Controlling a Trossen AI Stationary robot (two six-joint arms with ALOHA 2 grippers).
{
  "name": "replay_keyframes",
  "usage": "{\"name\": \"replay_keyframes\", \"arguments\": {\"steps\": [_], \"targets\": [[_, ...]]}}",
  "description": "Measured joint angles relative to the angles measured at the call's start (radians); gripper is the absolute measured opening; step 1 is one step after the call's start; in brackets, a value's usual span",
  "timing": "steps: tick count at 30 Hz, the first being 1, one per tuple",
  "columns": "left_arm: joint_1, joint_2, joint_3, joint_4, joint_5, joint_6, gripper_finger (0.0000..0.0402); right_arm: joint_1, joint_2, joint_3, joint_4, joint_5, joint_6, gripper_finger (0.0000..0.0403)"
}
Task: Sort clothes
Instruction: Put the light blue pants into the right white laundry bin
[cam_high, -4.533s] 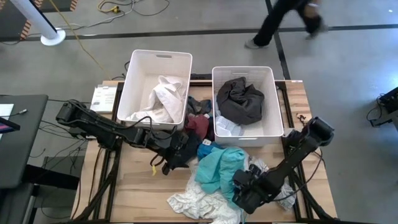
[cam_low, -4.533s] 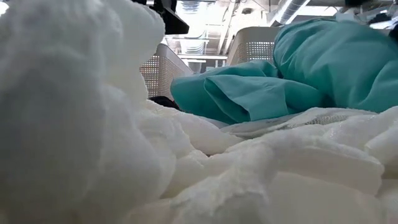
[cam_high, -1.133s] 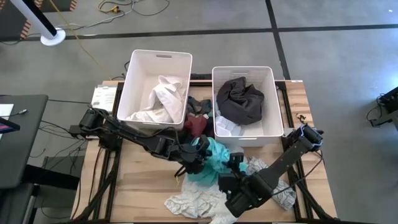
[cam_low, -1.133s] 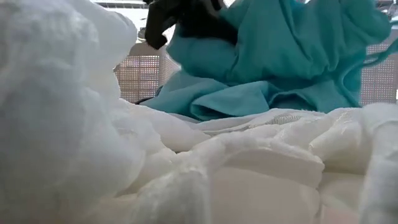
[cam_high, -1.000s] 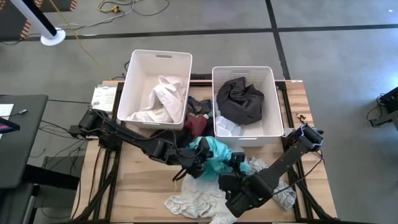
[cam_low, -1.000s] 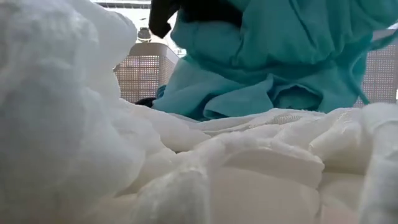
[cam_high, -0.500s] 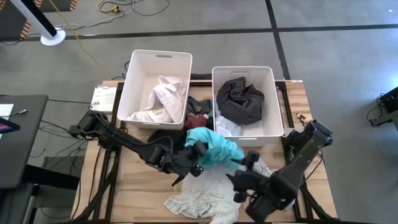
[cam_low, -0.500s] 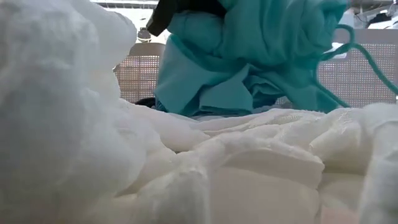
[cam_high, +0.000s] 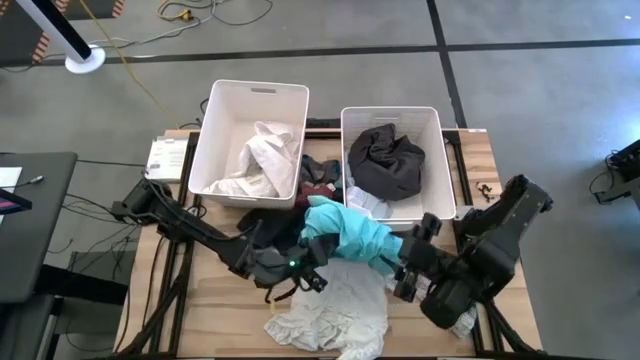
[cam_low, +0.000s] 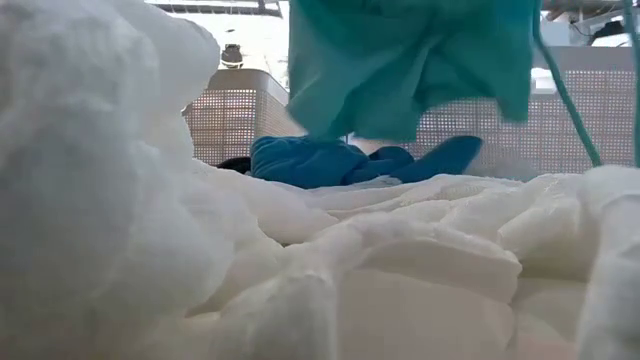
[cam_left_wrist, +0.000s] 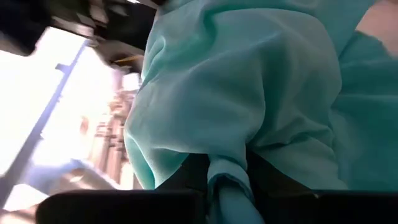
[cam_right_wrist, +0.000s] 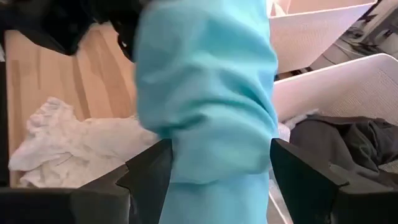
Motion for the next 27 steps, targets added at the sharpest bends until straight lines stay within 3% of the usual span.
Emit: {"name": "replay_keyframes", "arguments": {"steps": [7,15,22,27], "targets": [[-0.033,0.000,0.000,0.147,0.086,0.191,0.0033,-0.002,-0.087,0.000,0.048,-0.033,-0.093,0.0286],[-0.044,0.000,-0.001,0.295,0.220,0.346,0.0033,-0.042,-0.139,0.000,0.186,-0.198,-0.269,0.0286],[-0.042,0.000,-0.001,0.381,0.296,0.445,0.0033,-0.126,-0.109,0.000,0.339,-0.383,-0.454,0.0286],[-0.032,0.000,-0.001,0.384,0.302,0.444,0.0033,-0.189,-0.066,0.000,0.365,-0.393,-0.545,0.0286]]}}
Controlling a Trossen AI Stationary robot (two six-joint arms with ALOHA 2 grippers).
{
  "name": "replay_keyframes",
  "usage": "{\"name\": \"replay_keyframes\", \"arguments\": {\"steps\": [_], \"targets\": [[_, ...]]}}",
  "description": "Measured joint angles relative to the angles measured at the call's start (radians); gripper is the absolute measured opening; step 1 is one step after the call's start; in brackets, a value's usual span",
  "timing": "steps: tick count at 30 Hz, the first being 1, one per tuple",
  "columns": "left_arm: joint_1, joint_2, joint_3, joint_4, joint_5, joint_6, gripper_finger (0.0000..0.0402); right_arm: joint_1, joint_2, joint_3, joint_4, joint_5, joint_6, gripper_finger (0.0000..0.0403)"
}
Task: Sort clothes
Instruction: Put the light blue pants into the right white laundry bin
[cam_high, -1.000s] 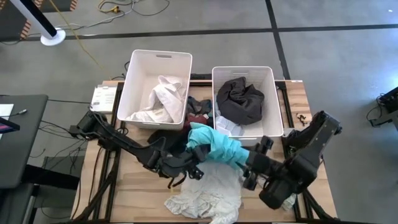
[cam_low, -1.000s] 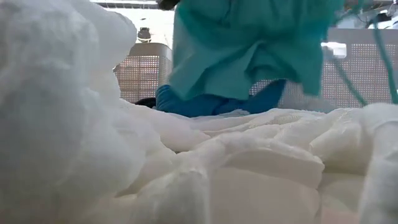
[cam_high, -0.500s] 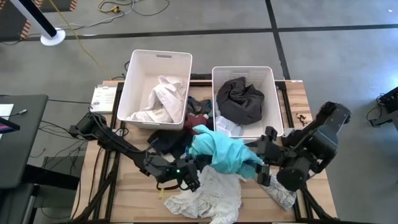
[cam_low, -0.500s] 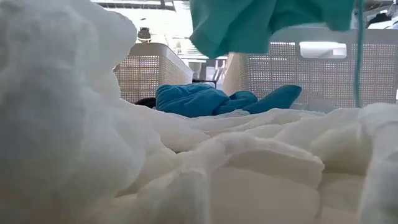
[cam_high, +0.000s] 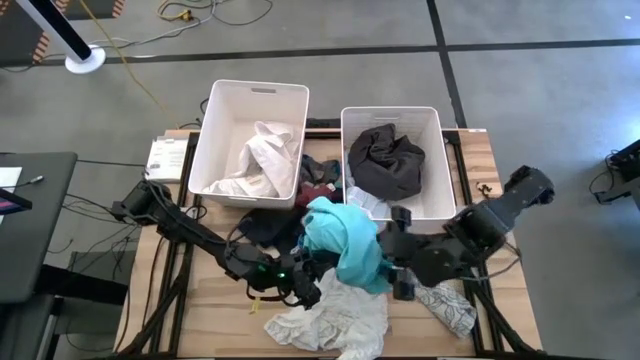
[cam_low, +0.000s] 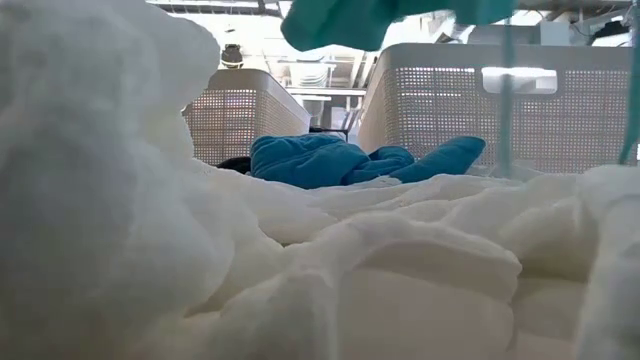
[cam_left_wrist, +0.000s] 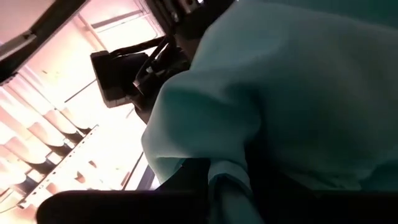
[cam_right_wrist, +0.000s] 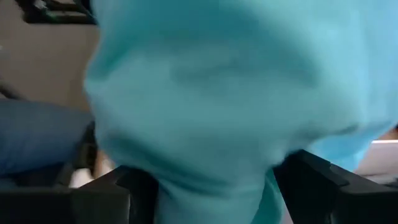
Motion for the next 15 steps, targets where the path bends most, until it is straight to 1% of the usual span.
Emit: {"name": "replay_keyframes", "arguments": {"steps": [3,6,8,9,13,14,15], "targets": [[0.004,0.000,0.000,0.002,0.001,0.004,0.0033,-0.024,0.035,0.000,0.003,-0.016,-0.045,0.0280],[0.012,0.000,0.000,0.002,0.008,0.018,0.0033,-0.043,0.075,0.000,0.023,-0.060,-0.112,0.0251],[0.020,0.000,0.000,0.000,0.010,0.019,0.0033,-0.047,0.096,0.000,0.028,-0.075,-0.146,0.0209],[0.024,0.000,-0.001,-0.002,0.011,0.019,0.0033,-0.049,0.105,0.000,0.027,-0.075,-0.162,0.0180],[0.044,0.000,-0.002,-0.019,0.012,0.020,0.0033,-0.058,0.115,0.001,-0.003,-0.072,-0.182,0.0043],[0.049,0.000,-0.002,-0.025,0.011,0.020,0.0033,-0.058,0.112,0.001,-0.014,-0.071,-0.175,0.0034],[0.055,0.000,-0.002,-0.029,0.009,0.019,0.0034,-0.058,0.106,0.001,-0.024,-0.070,-0.157,0.0034]]}}
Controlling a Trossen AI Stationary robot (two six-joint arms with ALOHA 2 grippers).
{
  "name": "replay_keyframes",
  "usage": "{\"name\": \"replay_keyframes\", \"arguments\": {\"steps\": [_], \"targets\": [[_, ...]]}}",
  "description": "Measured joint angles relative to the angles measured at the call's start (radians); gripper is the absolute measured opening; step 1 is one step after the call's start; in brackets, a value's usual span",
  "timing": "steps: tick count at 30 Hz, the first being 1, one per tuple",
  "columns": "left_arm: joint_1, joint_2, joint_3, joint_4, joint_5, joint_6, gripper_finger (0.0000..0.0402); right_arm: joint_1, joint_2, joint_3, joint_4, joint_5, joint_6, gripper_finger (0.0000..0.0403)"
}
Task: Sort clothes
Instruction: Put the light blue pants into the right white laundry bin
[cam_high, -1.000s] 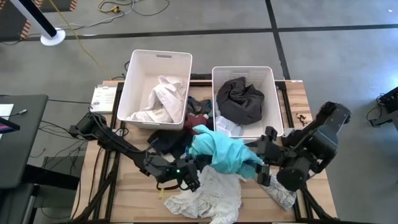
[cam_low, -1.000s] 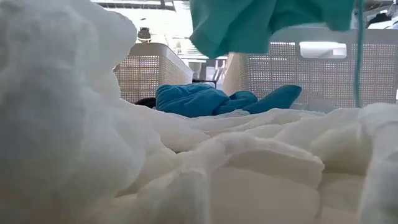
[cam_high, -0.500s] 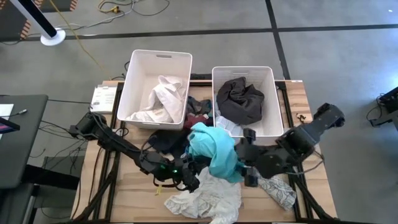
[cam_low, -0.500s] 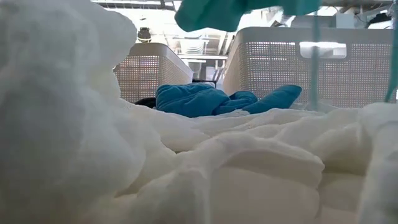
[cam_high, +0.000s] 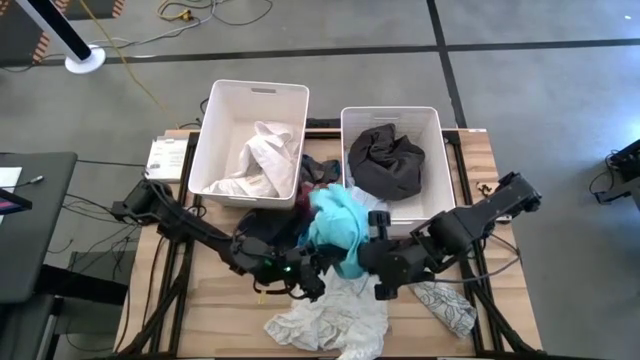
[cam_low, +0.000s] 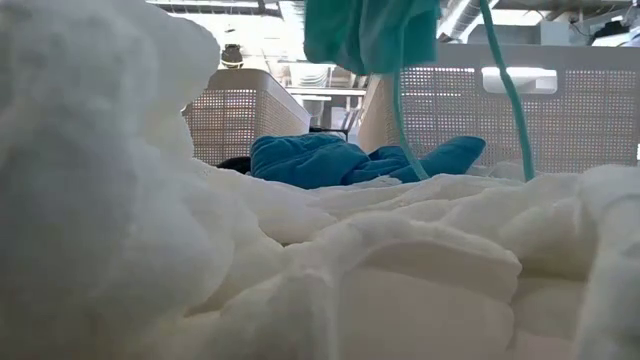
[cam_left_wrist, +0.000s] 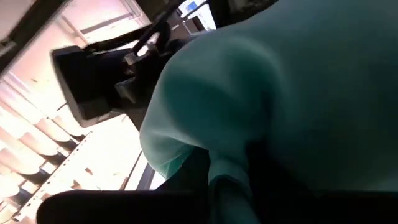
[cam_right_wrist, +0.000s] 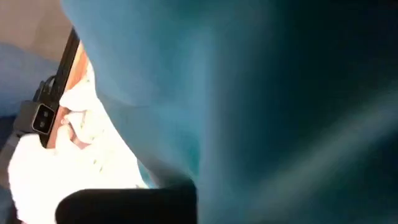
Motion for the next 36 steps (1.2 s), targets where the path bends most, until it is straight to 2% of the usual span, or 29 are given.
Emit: {"name": "replay_keyframes", "arguments": {"steps": [2,9,13,19,24,30,36], "targets": [[0.014,0.000,0.000,0.001,-0.007,-0.018,0.0054,0.000,-0.016,0.000,-0.027,0.021,0.044,0.0034],[0.063,-0.027,0.002,0.058,-0.036,-0.187,0.0195,0.010,-0.075,-0.002,-0.142,0.130,0.125,0.0034],[0.091,-0.097,0.002,-0.030,-0.056,-0.372,0.0241,0.009,-0.101,-0.002,-0.192,0.192,0.126,0.0034],[0.150,-0.251,0.004,-0.351,-0.064,-0.775,0.0251,-0.021,-0.139,-0.002,-0.268,0.253,0.126,0.0034],[0.214,-0.348,0.004,-0.577,-0.030,-1.054,0.0251,-0.072,-0.165,-0.002,-0.320,0.284,0.113,0.0034],[0.307,-0.415,0.004,-0.797,0.071,-1.340,0.0251,-0.176,-0.185,-0.002,-0.352,0.295,0.035,0.0034],[0.397,-0.434,0.004,-0.967,0.202,-1.539,0.0251,-0.288,-0.185,-0.002,-0.346,0.296,-0.116,0.0034]]}}
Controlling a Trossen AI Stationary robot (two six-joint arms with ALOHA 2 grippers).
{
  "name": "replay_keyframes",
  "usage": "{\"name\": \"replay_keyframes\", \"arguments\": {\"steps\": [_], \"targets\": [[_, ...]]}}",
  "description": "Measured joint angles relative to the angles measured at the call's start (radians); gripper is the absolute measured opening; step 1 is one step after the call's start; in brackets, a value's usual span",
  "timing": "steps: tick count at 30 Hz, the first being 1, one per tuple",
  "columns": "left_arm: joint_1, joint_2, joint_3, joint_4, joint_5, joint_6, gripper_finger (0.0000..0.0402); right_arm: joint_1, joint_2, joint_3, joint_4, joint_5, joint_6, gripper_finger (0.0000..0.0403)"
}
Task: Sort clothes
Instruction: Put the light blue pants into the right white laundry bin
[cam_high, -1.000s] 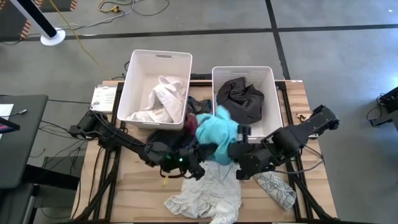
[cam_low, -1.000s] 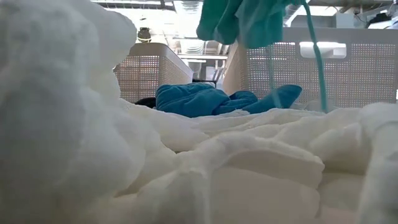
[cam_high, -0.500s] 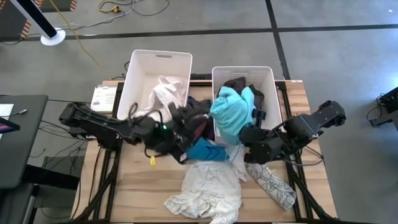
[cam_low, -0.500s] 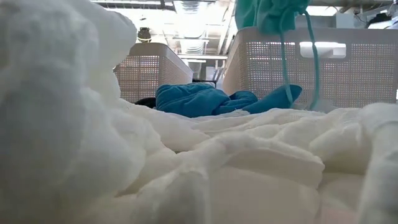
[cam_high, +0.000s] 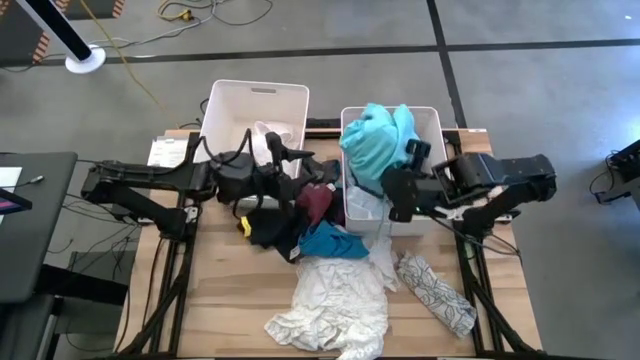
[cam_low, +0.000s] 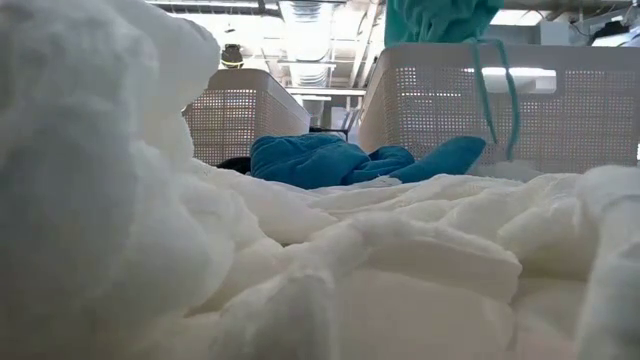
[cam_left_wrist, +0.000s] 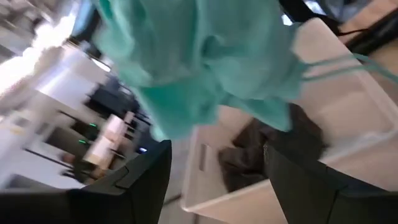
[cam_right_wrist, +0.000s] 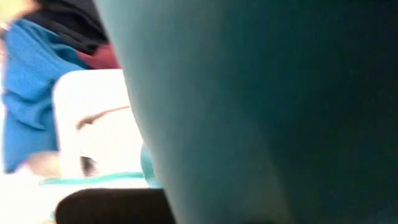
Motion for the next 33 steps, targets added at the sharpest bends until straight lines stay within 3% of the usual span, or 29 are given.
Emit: {"name": "replay_keyframes", "arguments": {"steps": [9,19,33], "targets": [[0.124,0.001,0.000,-0.120,0.232,-0.176,0.0251,-0.135,0.001,0.000,-0.001,0.052,-0.173,0.0034],[0.235,0.003,0.000,-0.180,0.379,-0.275,0.0251,-0.319,0.001,0.001,-0.065,0.043,-0.206,0.0034],[0.253,0.048,-0.002,-0.268,0.486,-0.334,0.0251,-0.592,0.046,0.002,-0.023,-0.126,-0.103,0.0034]]}}
